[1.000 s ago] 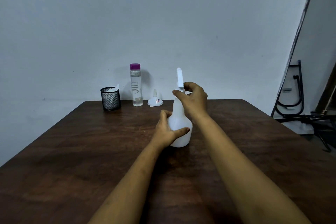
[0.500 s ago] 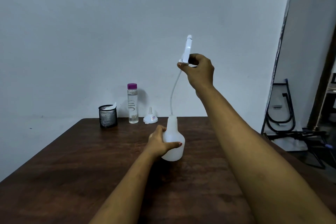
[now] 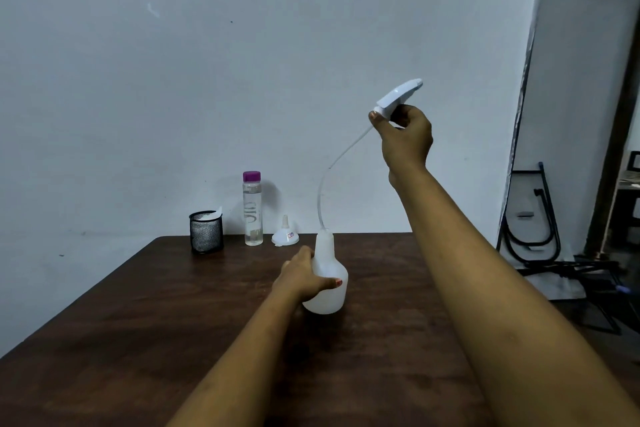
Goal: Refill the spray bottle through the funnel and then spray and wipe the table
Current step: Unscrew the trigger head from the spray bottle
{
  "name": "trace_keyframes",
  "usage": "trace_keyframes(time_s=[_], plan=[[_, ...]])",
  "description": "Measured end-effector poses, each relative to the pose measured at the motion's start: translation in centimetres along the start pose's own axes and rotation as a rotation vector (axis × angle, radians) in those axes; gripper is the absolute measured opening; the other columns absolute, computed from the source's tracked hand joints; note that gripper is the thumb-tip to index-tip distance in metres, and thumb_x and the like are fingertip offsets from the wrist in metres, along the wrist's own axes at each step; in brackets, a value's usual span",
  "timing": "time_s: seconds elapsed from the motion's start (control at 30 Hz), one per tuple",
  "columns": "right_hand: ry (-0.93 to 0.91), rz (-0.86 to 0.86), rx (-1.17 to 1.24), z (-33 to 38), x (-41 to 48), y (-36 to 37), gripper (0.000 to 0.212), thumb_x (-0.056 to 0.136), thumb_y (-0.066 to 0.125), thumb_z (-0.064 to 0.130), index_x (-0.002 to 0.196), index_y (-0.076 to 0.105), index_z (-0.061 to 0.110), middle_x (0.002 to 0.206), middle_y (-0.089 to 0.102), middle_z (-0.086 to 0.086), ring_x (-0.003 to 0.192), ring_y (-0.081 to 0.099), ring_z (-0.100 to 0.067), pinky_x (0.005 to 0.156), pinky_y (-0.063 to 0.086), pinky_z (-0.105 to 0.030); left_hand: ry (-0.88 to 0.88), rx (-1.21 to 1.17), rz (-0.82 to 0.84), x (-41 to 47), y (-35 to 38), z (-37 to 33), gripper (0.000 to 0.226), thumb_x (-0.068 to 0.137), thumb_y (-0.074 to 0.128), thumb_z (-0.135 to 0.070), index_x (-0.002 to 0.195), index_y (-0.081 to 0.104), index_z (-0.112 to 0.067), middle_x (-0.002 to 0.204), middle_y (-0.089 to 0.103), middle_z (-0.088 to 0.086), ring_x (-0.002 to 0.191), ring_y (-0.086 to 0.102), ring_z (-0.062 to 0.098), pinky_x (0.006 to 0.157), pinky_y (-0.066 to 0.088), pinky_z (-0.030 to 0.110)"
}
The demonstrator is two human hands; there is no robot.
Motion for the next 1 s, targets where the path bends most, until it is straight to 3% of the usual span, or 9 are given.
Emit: trace_keyframes(time_s=[0.1, 0.2, 0.33, 0.47, 0.6, 0.7, 0.8, 0.87, 1.0], plan=[[-0.011, -0.056, 0.034, -0.3, 0.4, -0.9, 0.029, 0.083, 0.072, 0.018, 0.109, 0.060, 0.013, 0.104, 0.060, 0.007, 0.074, 0.054, 0.010, 0.065, 0.039, -0.005, 0.003, -0.002, 0.000, 0.0, 0.1, 0.2, 0.074, 0.070, 0.075, -0.051, 0.125, 0.041, -0.016, 0.134, 0.047, 0.003, 0.124, 0.042, 0.026, 0.099, 0.042, 0.044], [-0.010, -0.107, 0.075, -1.0, 0.5, -2.0, 0.029, 0.084, 0.071, 0.018, 0.110, 0.060, 0.015, 0.107, 0.061, 0.007, 0.074, 0.054, 0.008, 0.068, 0.042, -0.007, 0.006, -0.020, -0.002, 0.1, 0.2, 0.5, 0.075, 0.068, 0.076, -0.051, 0.126, 0.041, -0.018, 0.134, 0.048, 0.004, 0.123, 0.044, 0.026, 0.099, 0.042, 0.045], [0.028, -0.149, 0.189, -2.0, 1.1, -3.4, 0.030, 0.082, 0.071, 0.016, 0.109, 0.059, 0.018, 0.110, 0.065, 0.009, 0.081, 0.060, -0.002, 0.082, 0.050, -0.029, 0.013, -0.038, 0.004, 0.2, 0.3, 0.6, 0.076, 0.068, 0.077, -0.049, 0.127, 0.041, -0.018, 0.133, 0.048, 0.004, 0.120, 0.048, 0.025, 0.097, 0.044, 0.045], [0.058, -0.110, 0.222, -3.5, 1.5, -4.6, 0.027, 0.086, 0.066, 0.013, 0.110, 0.056, 0.019, 0.109, 0.062, 0.011, 0.086, 0.059, 0.002, 0.088, 0.050, -0.033, 0.019, -0.053, 0.005, 0.4, 0.3, 0.5, 0.074, 0.069, 0.076, -0.049, 0.127, 0.041, -0.018, 0.131, 0.049, 0.004, 0.117, 0.050, 0.024, 0.096, 0.045, 0.046], [-0.008, 0.080, 0.062, -7.0, 0.3, -5.0, 0.025, 0.088, 0.063, 0.013, 0.111, 0.056, 0.020, 0.103, 0.061, 0.005, 0.087, 0.057, -0.006, 0.079, 0.047, -0.024, 0.028, -0.070, -0.018, 0.3, 0.5, 0.5, 0.071, 0.071, 0.076, -0.047, 0.126, 0.041, -0.017, 0.129, 0.049, 0.005, 0.116, 0.050, 0.024, 0.094, 0.046, 0.044], [-0.065, 0.299, -0.208, -11.3, -1.2, -5.2, 0.023, 0.089, 0.063, 0.011, 0.111, 0.058, 0.016, 0.105, 0.063, 0.000, 0.099, 0.059, -0.017, 0.087, 0.050, -0.033, 0.038, -0.099, -0.034, 0.2, 0.6, 0.4, 0.068, 0.073, 0.076, -0.044, 0.125, 0.042, -0.017, 0.129, 0.049, 0.004, 0.115, 0.049, 0.023, 0.093, 0.046, 0.040], [-0.104, 0.570, -0.556, -15.9, -3.1, -5.6, 0.028, 0.088, 0.059, 0.000, 0.114, 0.060, 0.010, 0.107, 0.062, -0.009, 0.102, 0.057, -0.023, 0.083, 0.050, -0.036, 0.039, -0.105, -0.035, 0.2, 0.6, 0.4, 0.068, 0.074, 0.075, -0.044, 0.127, 0.041, -0.018, 0.131, 0.048, 0.005, 0.116, 0.048, 0.023, 0.092, 0.045, 0.038], [-0.070, 0.755, -0.762, -18.8, -4.6, -5.9, 0.041, 0.087, 0.053, -0.003, 0.120, 0.059, 0.021, 0.112, 0.056, -0.009, 0.106, 0.051, -0.022, 0.083, 0.040, -0.025, 0.039, -0.112, -0.032, 0.3, 0.5, 0.5, 0.070, 0.073, 0.076, -0.044, 0.129, 0.041, -0.019, 0.133, 0.048, 0.005, 0.118, 0.048, 0.023, 0.093, 0.045, 0.038], [-0.052, 0.884, -0.948, -22.4, -6.4, -7.1, 0.060, 0.082, 0.047, -0.002, 0.121, 0.054, 0.043, 0.116, 0.052, 0.002, 0.108, 0.050, -0.017, 0.089, 0.043, -0.027, 0.040, -0.126, -0.048, 0.5, 0.6, 0.9, 0.070, 0.072, 0.076, -0.045, 0.128, 0.042, -0.021, 0.134, 0.049, 0.002, 0.119, 0.048, 0.022, 0.095, 0.045, 0.038]])
Point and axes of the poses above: each hand's wrist, its own x-axis towards the middle knuckle, its own y-axis out of the palm, z = x × y, the point moved 4 cm from there along x, towards the middle knuckle
